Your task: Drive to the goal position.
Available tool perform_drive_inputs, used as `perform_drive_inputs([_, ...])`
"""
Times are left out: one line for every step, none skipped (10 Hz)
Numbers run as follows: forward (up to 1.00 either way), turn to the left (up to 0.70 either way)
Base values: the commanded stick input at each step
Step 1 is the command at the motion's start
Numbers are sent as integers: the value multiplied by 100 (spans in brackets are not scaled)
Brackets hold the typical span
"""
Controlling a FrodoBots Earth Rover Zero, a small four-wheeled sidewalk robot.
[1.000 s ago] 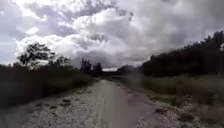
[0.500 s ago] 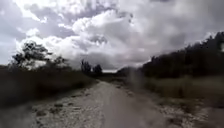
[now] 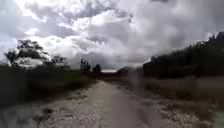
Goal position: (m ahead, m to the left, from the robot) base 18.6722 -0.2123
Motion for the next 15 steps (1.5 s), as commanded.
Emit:
perform_drive_inputs([59, 1])
perform_drive_inputs([59, 1])
perform_drive_inputs([59, 1])
perform_drive_inputs([59, 1])
perform_drive_inputs([59, 1])
perform_drive_inputs([59, 1])
perform_drive_inputs([59, 1])
perform_drive_inputs([59, 2])
perform_drive_inputs([59, 5])
perform_drive_inputs([59, 15])
perform_drive_inputs([59, 13])
perform_drive_inputs([59, 3])
perform_drive_inputs([59, 1])
perform_drive_inputs([59, 2])
perform_drive_inputs([59, 2])
